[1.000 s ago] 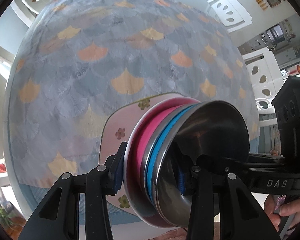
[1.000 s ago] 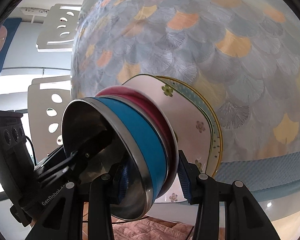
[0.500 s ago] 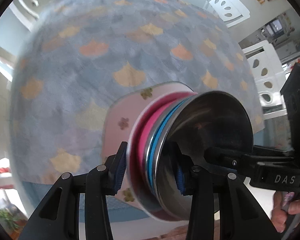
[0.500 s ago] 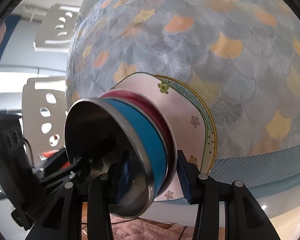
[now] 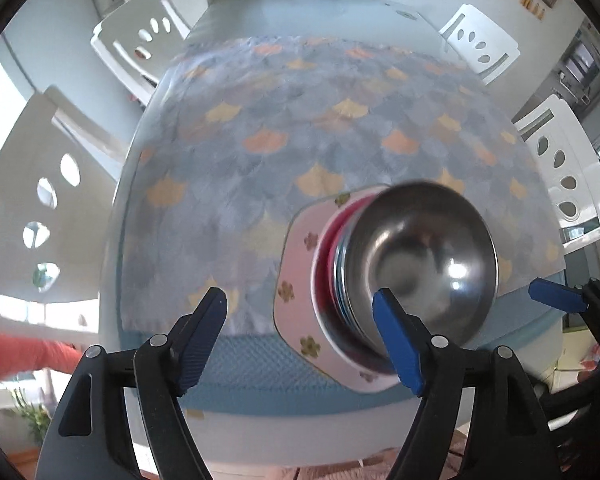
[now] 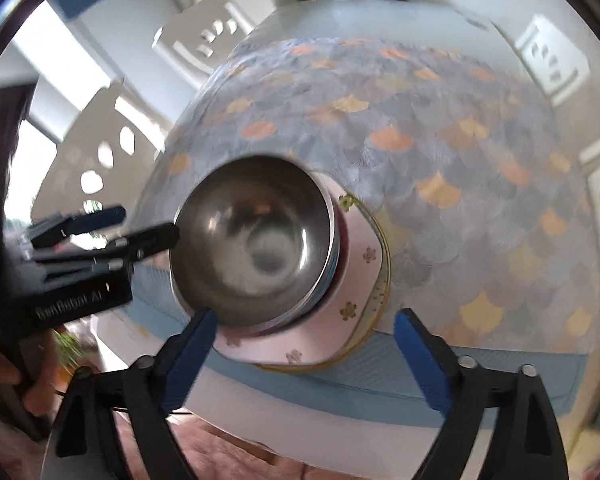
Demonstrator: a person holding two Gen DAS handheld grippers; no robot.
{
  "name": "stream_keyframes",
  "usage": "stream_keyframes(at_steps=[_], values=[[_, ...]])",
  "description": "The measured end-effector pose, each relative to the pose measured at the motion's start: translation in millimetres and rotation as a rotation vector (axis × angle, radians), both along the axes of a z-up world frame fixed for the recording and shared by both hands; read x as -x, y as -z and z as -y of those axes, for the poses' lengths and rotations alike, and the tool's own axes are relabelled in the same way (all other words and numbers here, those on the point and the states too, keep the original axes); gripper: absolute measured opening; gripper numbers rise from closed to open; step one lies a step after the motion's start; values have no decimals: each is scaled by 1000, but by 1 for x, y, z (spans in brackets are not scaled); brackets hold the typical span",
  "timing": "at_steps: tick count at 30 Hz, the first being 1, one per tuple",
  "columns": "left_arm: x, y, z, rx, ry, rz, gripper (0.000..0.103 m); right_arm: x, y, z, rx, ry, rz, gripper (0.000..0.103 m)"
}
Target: Organize plates and bowls
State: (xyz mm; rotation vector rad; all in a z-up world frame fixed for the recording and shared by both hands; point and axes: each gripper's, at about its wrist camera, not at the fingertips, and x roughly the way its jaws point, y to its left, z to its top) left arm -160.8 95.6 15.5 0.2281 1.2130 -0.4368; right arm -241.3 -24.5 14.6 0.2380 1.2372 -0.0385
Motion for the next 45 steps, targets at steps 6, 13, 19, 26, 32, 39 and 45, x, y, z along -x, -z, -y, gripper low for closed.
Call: stream_keyframes(at_steps=[6,13,19,26,32,39,45], values=[[12,10,4,-14,-10,-11,74,9,5,-17,55,-85,23,102],[17,7,6,-31,-8,8,74,11,-2,-8,88,-50,79,103],[18,7,6,-31,-9,9,74,11,2,-1,56,-21,58,103],[21,7,4,-30,-4,17,74,12,4,-3,54,-17,45,103],[22,7,0,-26,-4,15,74,11,7,-5,53,-18,28,103],[24,6,0,-19,9,12,74,12,8,-5,58,-14,18,103],[25,4,2,-13,17,18,74,14,8,0,55,7,15,103]])
